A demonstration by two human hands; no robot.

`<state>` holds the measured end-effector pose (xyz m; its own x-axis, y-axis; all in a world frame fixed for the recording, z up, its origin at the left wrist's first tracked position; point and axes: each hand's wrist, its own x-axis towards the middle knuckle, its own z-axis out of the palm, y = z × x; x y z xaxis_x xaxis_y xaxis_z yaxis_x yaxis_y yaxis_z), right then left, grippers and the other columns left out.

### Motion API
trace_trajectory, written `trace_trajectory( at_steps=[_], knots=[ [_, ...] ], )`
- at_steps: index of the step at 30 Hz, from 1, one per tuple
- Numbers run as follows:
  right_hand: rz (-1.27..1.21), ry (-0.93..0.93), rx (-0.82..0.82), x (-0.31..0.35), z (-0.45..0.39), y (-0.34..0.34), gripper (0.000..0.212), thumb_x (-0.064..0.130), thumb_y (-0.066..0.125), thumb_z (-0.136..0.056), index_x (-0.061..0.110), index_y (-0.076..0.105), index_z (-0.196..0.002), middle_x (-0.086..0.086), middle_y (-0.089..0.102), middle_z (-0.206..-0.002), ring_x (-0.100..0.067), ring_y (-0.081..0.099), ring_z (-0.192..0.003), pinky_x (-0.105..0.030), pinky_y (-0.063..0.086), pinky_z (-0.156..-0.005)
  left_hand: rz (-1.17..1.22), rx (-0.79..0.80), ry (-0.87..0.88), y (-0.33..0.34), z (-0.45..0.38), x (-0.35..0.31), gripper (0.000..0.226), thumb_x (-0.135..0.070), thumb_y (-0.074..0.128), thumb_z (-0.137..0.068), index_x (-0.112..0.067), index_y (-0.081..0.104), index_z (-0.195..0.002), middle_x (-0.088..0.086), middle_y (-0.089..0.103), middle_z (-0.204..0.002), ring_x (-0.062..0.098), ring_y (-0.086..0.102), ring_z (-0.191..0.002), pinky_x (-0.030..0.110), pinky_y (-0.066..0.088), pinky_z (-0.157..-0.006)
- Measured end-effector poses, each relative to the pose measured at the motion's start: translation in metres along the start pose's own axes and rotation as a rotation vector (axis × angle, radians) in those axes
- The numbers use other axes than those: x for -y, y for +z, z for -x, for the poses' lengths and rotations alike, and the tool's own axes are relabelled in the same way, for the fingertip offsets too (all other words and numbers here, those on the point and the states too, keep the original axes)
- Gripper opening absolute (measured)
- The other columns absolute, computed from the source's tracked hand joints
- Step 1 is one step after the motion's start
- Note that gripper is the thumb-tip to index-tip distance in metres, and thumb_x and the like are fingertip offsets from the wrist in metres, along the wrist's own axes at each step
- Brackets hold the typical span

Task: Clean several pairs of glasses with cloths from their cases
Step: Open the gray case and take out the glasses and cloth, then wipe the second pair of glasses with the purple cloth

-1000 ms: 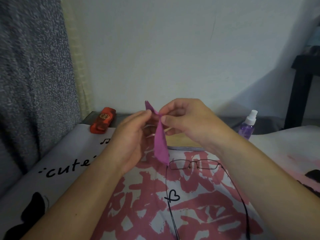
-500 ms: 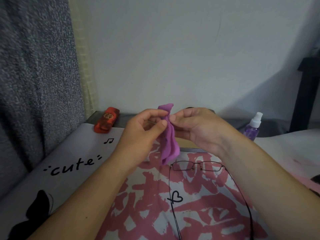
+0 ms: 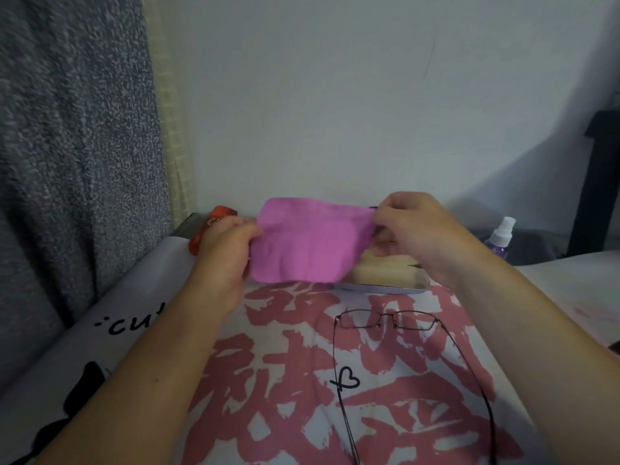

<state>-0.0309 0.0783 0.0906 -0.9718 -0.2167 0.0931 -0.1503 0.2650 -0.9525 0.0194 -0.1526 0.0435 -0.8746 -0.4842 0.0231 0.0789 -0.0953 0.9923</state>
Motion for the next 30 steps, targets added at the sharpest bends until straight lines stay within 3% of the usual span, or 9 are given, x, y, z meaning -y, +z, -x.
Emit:
trace_trajectory(
  at_steps=[4,7,10,15,20,23,25,28,30],
  knots=[
    [0.515,0.096,0.159,-0.009,0.002,-0.005,0.020,0.013,0.057,-0.092,0.009,0.070,-0.078,-0.006,0.074,-0.068,-0.016,0.061,-0.055,-0.021,0.042,-0.046,-0.455,0.080,-0.053,-0.012,-0.011,0.015,0.014,0.000,0.053,-0.090,-0.010,0.061,-0.084,0.007,0.061,-0.071,0.022,0.057,-0.061,0.034,0.048,-0.059],
    [0.718,0.114,0.233,-0.011,0.007,-0.006,0.024,0.016,0.056,-0.096,0.010,0.073,-0.079,-0.004,0.076,-0.075,-0.013,0.064,-0.055,-0.020,0.044,-0.048,-0.815,-0.003,0.220,-0.010,-0.009,0.024,0.015,-0.009,0.058,-0.092,-0.022,0.060,-0.100,0.000,0.066,-0.090,0.021,0.067,-0.077,0.041,0.059,-0.070],
    [0.621,-0.010,-0.020,0.003,0.011,-0.028,0.025,0.019,0.056,-0.096,0.016,0.071,-0.076,0.001,0.074,-0.071,-0.014,0.060,-0.052,-0.025,0.049,-0.052,-0.757,0.119,0.523,0.001,0.005,0.017,0.024,-0.010,0.062,-0.094,-0.032,0.062,-0.100,-0.009,0.062,-0.089,0.008,0.061,-0.073,0.032,0.055,-0.066],
    [0.467,-0.387,-0.588,-0.033,0.034,-0.062,0.019,0.022,0.054,-0.097,0.015,0.064,-0.082,0.003,0.065,-0.071,-0.018,0.060,-0.069,-0.032,0.048,-0.065,-0.782,0.756,0.499,0.012,0.033,0.006,0.029,-0.006,0.076,-0.086,-0.035,0.075,-0.089,-0.013,0.069,-0.089,0.013,0.065,-0.082,0.032,0.055,-0.077],
    [0.402,-0.467,-0.861,-0.102,0.040,-0.094,0.020,0.014,0.054,-0.098,0.006,0.059,-0.115,0.001,0.047,-0.112,-0.023,0.057,-0.101,-0.035,0.049,-0.086,-0.911,0.835,0.567,0.021,0.037,0.021,0.036,-0.006,0.079,-0.083,-0.041,0.073,-0.092,-0.020,0.057,-0.103,0.008,0.058,-0.104,0.025,0.045,-0.094],
    [0.284,-0.266,-0.766,-0.113,0.024,-0.104,0.046,0.024,0.061,-0.098,0.012,0.048,-0.140,0.005,0.045,-0.126,-0.020,0.051,-0.123,-0.035,0.043,-0.105,-0.878,0.877,0.546,0.025,0.041,0.025,0.033,-0.008,0.082,-0.081,-0.040,0.074,-0.086,-0.019,0.059,-0.102,0.008,0.060,-0.102,0.022,0.046,-0.092],
    [0.232,-0.188,-0.599,-0.118,0.018,-0.102,0.050,0.029,0.062,-0.099,0.018,0.045,-0.144,0.007,0.052,-0.126,-0.016,0.052,-0.122,-0.031,0.042,-0.101,-0.861,0.877,0.558,0.027,0.042,0.027,0.033,-0.007,0.083,-0.081,-0.039,0.075,-0.080,-0.017,0.063,-0.098,0.009,0.063,-0.098,0.026,0.049,-0.090],
    [0.285,-0.174,-0.486,-0.123,0.015,-0.098,0.023,0.026,0.058,-0.102,0.021,0.053,-0.124,-0.001,0.060,-0.110,-0.021,0.059,-0.101,-0.023,0.043,-0.077,-0.793,0.785,0.593,0.030,0.044,0.026,0.027,-0.008,0.083,-0.080,-0.034,0.076,-0.079,-0.012,0.067,-0.094,0.013,0.065,-0.093,0.027,0.050,-0.087],
    [0.278,-0.184,-0.501,-0.123,0.014,-0.099,0.012,0.028,0.055,-0.104,0.022,0.054,-0.114,-0.004,0.061,-0.103,-0.022,0.059,-0.095,-0.025,0.045,-0.074,-0.672,0.682,0.577,0.033,0.048,0.023,0.022,-0.006,0.082,-0.079,-0.028,0.077,-0.078,-0.007,0.070,-0.090,0.015,0.066,-0.090,0.023,0.050,-0.084]
  ],
)
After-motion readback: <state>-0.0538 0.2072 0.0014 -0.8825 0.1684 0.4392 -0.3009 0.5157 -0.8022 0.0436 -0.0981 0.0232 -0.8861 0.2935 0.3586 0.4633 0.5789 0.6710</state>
